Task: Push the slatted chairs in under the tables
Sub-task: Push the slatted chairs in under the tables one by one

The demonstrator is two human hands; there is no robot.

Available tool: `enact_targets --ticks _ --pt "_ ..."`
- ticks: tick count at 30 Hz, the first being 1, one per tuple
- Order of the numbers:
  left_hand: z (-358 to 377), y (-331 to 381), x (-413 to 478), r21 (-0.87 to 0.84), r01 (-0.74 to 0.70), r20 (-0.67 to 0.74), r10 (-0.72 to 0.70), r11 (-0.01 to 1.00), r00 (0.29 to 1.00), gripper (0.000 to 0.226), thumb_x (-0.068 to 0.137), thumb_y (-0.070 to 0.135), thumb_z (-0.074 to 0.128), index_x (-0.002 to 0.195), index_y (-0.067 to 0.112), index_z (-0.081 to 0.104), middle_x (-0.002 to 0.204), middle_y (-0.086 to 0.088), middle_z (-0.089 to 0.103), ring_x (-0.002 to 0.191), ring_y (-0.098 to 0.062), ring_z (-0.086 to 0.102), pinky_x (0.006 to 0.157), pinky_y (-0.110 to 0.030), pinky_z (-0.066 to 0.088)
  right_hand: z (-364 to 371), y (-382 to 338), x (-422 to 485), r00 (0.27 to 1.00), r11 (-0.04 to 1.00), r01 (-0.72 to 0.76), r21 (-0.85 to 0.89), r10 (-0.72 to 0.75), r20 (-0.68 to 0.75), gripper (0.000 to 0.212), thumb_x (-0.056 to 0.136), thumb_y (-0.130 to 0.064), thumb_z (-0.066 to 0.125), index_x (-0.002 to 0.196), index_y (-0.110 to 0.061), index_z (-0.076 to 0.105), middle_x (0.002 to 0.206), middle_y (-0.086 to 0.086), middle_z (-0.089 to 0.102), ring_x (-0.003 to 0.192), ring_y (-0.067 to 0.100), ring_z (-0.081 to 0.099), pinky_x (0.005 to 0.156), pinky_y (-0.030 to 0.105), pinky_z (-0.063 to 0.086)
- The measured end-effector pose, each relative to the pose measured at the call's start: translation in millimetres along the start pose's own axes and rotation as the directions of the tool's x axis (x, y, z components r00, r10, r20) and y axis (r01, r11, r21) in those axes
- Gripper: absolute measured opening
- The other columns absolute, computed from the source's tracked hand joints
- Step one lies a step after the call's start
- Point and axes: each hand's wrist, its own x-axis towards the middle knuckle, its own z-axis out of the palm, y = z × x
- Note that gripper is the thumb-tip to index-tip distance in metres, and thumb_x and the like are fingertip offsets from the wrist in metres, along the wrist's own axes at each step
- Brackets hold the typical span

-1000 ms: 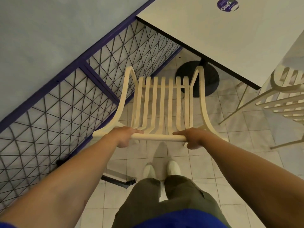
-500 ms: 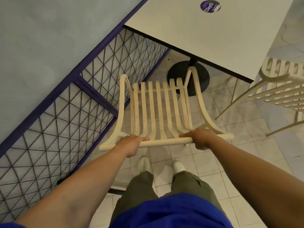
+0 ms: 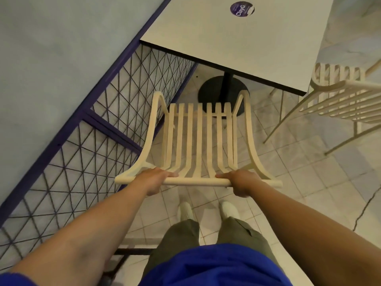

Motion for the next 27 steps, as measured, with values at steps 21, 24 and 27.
enact_targets --ticks 21,24,27 --pt "-52 -52 36 0.196 -0.081 0.051 0.072 0.977 0.996 0.084 0.094 -0.001 0.049 0.146 0.062 0.029 0.12 0.001 0.057 0.083 -0.017 0.053 0.063 -0.03 0.039 -2 -35 25 0.999 0.971 -0.045 0.235 0.05 -0.016 0.076 0.089 -0.008 0.06 0.149 -0.048 0.034 0.126 -0.001 0.06 0.097 0.019 0.059 0.088 0.036 0.053" --pt "-54 -52 34 0.138 -0.08 0.085 0.069 0.987 0.994 0.075 0.096 0.007 0.049 0.146 0.06 0.033 0.131 0.002 0.055 0.085 -0.014 0.051 0.066 -0.028 0.041 -9 -32 25 1.0 0.959 0.01 0.282 -0.013 0.01 0.069 0.089 -0.019 0.063 0.15 -0.04 0.037 0.131 0.0 0.057 0.104 0.02 0.056 0.095 0.037 0.048" --pt "-54 -55 33 0.063 -0.097 0.108 0.089 0.993 0.99 0.072 0.094 0.011 0.053 0.145 0.059 0.036 0.137 0.005 0.053 0.098 -0.015 0.055 0.08 -0.029 0.047 -13 -33 26 0.998 0.949 0.044 0.313 -0.056 0.031 0.069 0.088 -0.023 0.067 0.15 -0.033 0.039 0.137 0.002 0.054 0.114 0.022 0.054 0.1 0.038 0.044"
